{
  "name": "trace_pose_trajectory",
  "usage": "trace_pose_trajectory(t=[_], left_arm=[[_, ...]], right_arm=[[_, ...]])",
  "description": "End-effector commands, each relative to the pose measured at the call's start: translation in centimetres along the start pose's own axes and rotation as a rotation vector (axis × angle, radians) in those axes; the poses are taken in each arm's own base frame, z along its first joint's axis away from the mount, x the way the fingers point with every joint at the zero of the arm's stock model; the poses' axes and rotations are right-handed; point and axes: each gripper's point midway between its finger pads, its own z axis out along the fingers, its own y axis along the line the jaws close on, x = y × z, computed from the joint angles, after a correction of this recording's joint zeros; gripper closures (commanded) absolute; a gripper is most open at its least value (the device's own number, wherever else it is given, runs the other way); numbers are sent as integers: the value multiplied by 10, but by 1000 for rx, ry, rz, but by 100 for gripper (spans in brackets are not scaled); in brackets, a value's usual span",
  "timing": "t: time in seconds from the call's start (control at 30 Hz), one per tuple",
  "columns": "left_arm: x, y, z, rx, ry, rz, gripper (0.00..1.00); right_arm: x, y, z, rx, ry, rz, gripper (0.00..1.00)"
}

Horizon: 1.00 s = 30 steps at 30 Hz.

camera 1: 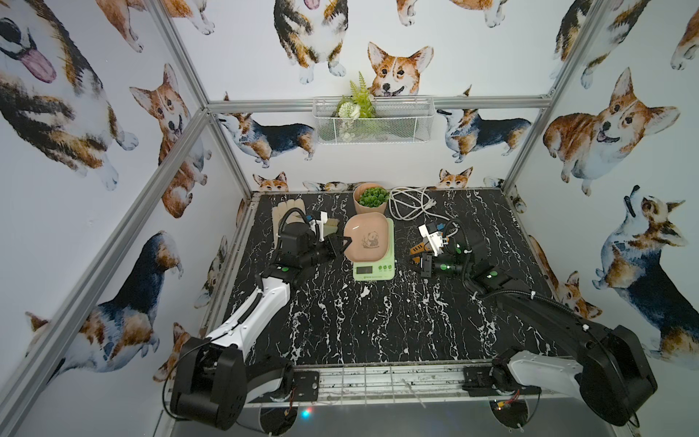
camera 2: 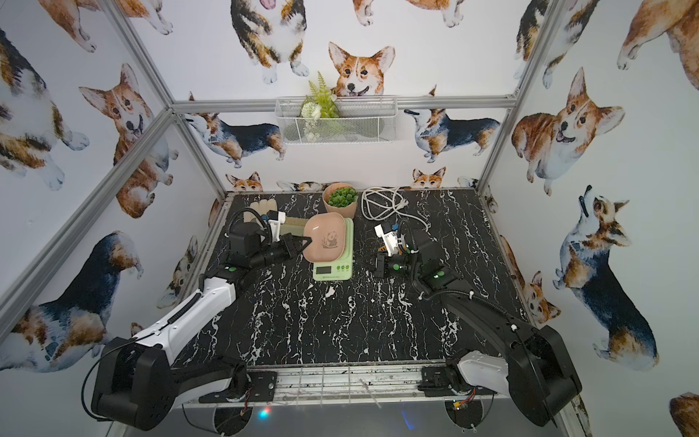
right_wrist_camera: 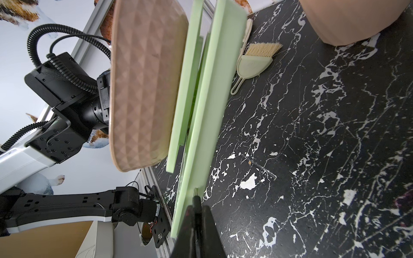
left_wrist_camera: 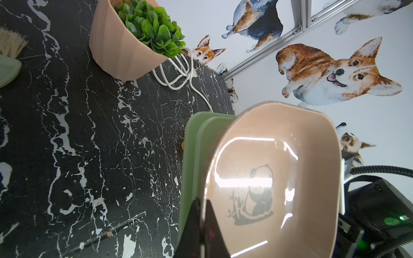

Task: Charge the electronic scale
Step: Insert the charging cable into the electronic scale.

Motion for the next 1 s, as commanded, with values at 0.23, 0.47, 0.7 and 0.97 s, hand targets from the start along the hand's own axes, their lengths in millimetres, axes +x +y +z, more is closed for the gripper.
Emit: trace_pose_trajectory(t=[0.23, 0.47, 0.7, 0.97], left_arm=[[-14, -26, -5, 99, -46, 28, 100], [-13, -27, -3, 115, -35, 29, 100], [-12, -43, -2, 186, 10, 66, 100], [-18, -47, 0, 240, 1, 93, 100]], right_arm=[[5, -20, 10, 59, 16, 163, 100], [-2, -14, 10, 57, 17, 182, 100], [-3, 2, 9, 3, 87, 115, 100], [4, 1, 6, 29, 132, 138, 100]])
